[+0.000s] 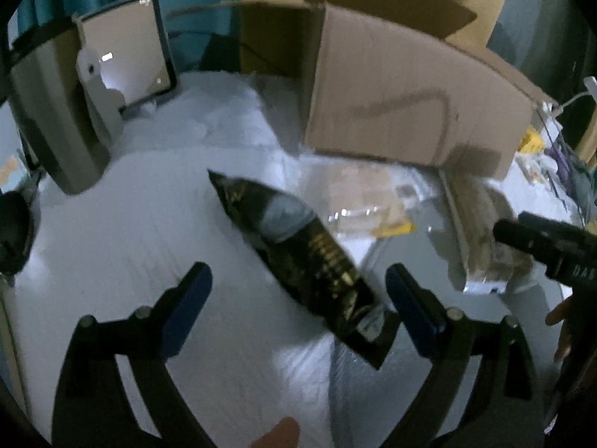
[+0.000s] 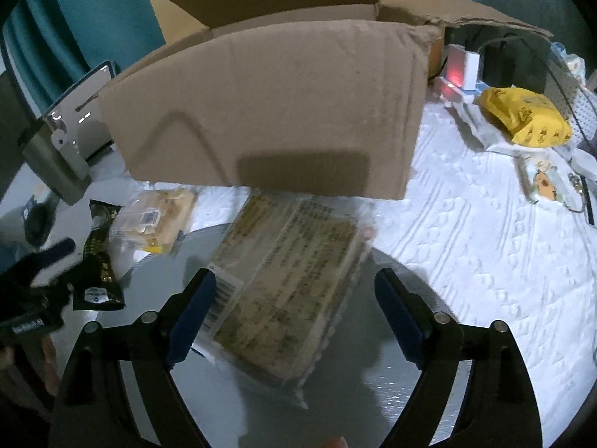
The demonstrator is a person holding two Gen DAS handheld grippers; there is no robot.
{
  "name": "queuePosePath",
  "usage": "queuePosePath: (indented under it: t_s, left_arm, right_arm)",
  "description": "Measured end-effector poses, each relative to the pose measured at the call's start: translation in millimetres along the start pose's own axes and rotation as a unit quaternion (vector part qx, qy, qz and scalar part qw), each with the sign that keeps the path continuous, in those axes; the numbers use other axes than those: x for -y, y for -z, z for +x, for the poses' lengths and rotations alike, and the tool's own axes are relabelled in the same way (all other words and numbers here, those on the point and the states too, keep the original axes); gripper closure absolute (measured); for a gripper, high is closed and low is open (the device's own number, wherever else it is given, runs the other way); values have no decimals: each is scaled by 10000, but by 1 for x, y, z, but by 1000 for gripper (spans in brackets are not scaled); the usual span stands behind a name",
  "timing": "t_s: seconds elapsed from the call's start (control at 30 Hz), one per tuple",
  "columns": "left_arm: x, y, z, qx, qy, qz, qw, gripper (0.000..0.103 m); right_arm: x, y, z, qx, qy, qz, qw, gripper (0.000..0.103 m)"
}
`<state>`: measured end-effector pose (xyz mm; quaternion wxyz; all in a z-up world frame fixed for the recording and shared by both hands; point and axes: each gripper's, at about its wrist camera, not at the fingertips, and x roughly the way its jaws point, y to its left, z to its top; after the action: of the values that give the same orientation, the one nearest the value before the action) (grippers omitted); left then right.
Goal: Organize snacks
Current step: 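Move both grippers back toward the black snack bag and cracker packet, then grasp the black snack bag with the left gripper while the right grasps the clear cracker packet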
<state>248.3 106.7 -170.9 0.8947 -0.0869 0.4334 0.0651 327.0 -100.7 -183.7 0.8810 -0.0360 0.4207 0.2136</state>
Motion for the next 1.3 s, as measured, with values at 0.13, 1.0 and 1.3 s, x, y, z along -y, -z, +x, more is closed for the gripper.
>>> queuePosePath:
  t_s: [0.13,1.0,1.3]
  left_arm:
    - [-3,2,3,-104,31,-47,9999,8]
    - [-2,9,-2,109,94,202,9997,66]
    - [1,19,-25,236,186,197,9994,68]
  right_arm:
    - [-7,-2,6,-83,10,-21,10000,14]
    - [-21,16,9,-62,134,-633,9979,14]
    - [-10,26,-17,-81,-332,-650,9973,21]
